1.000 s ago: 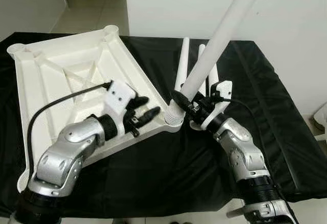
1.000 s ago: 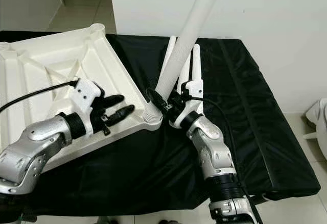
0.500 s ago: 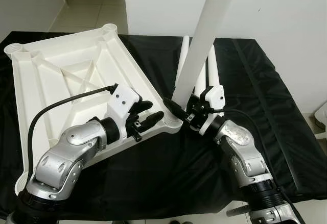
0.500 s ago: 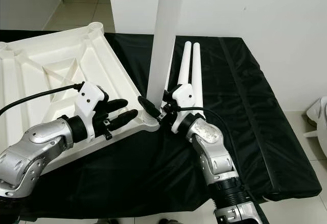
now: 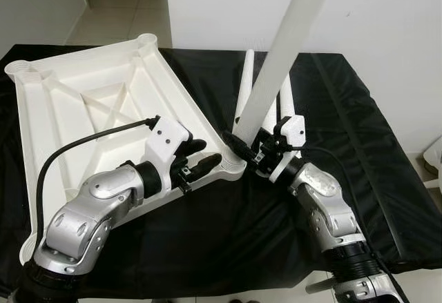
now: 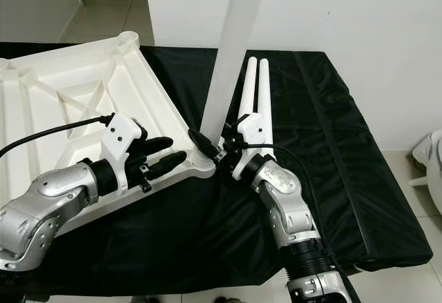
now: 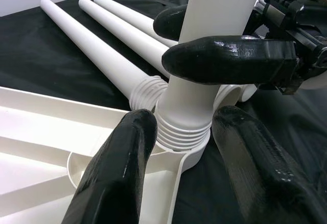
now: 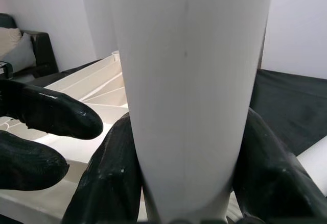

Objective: Building children table

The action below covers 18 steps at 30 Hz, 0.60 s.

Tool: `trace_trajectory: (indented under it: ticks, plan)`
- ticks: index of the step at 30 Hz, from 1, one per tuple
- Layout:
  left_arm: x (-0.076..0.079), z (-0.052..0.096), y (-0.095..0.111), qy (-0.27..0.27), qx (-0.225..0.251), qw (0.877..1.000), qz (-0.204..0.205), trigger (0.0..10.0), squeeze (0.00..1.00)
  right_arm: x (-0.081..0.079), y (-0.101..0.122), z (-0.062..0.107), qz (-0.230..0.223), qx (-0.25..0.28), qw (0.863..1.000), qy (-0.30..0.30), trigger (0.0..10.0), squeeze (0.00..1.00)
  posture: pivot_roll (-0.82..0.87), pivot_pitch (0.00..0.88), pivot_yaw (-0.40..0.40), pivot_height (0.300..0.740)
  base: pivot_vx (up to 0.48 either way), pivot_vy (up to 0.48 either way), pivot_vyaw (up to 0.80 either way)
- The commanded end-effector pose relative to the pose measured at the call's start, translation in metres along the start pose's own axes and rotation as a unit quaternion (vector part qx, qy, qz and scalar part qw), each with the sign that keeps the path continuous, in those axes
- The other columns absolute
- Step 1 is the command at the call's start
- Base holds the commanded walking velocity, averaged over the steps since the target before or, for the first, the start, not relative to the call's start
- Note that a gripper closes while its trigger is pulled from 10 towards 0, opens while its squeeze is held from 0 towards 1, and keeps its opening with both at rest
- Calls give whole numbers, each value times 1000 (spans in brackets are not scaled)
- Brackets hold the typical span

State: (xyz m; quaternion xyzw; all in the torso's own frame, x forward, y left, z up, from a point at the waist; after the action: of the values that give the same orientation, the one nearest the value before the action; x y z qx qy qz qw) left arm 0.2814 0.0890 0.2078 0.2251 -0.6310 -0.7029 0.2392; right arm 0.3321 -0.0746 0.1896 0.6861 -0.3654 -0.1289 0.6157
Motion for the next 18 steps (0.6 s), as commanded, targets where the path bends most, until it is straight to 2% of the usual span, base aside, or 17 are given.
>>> trace_trajectory:
  ticks: [1, 10, 11, 18]
  plan:
    - [1, 3, -1, 2, -4, 1000, 3, 10000, 0, -9, -36, 8, -44, -79, 996, 12, 10000, 0, -3, 153, -27, 740, 0, 0, 0]
    - [2, 3, -1, 5, -4, 1000, 6, 10000, 0, -13, -39, 2, -46, -99, 993, 44, 10000, 0, 3, 158, -33, 740, 0, 0, 0]
    - [2, 4, -1, 7, -5, 1000, 8, 10000, 0, -14, -43, 2, -45, -114, 990, 63, 10000, 0, 6, 159, -37, 740, 0, 0, 0]
    - [1, 5, -1, 11, -3, 1000, 9, 10000, 0, -14, -49, 0, -42, -138, 986, 78, 10000, 0, 9, 159, -40, 740, 0, 0, 0]
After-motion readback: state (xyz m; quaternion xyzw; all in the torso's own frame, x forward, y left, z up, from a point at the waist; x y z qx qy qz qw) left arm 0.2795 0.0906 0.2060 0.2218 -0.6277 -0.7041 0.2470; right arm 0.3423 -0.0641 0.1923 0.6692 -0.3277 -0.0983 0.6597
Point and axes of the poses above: a point about 5 cm out from each wrist's last joint towards the gripper, its own z axis pointing back from the gripper into the wrist, its own y axis along the axis of the wrist's last joint, x = y × z, the point moved 3 cm from there along -z, pointing out of the wrist towards the gripper, and after that the axes turned 8 degrees about z, right-handed, at the moved point
